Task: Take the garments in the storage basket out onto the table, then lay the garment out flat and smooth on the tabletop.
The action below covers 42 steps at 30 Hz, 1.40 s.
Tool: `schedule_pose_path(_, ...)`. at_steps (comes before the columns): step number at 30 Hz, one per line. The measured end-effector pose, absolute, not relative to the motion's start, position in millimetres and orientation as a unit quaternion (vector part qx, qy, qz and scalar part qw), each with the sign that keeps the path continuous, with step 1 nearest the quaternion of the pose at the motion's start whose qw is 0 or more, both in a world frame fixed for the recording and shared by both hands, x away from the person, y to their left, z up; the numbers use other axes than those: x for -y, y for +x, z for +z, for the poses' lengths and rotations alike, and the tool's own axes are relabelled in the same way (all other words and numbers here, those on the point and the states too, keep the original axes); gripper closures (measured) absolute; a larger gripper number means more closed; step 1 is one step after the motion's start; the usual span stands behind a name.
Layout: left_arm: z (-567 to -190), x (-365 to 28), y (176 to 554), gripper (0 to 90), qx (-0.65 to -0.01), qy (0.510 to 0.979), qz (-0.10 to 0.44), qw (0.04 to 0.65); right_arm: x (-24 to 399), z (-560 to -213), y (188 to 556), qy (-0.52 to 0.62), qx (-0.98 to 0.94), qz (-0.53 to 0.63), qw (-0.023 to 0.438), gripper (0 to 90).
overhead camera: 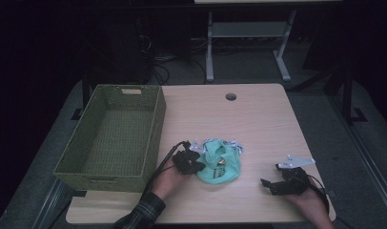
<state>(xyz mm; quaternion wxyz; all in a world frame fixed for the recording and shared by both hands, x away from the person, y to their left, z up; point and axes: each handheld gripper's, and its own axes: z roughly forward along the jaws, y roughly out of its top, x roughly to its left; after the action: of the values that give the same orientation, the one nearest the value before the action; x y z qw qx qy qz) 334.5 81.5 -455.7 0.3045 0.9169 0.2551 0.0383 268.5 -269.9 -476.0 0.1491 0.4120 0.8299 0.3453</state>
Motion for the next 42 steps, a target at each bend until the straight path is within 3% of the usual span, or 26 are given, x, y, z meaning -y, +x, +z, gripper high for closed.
schedule_pose_path(13, -454.5, -78.5, 333.2, 89.1, -0.248, 0.921, 0.049, 0.295, 263.1, -449.8, 292.2, 0.416, -0.820, 0.363, 0.152, 21.1)
schedule_pose_path(23, -454.9, -79.6, 334.3, 89.1, -0.250, 0.921, 0.044, 0.297, 250.3, -437.9, 321.5, 0.402, -0.817, 0.387, 0.147, 42.1)
schedule_pose_path(42, -455.2, -81.3, 336.3, 89.1, -0.252, 0.919, 0.034, 0.301, 208.1, -452.0, 363.0, 0.383, -0.830, 0.392, 0.108, 67.9)
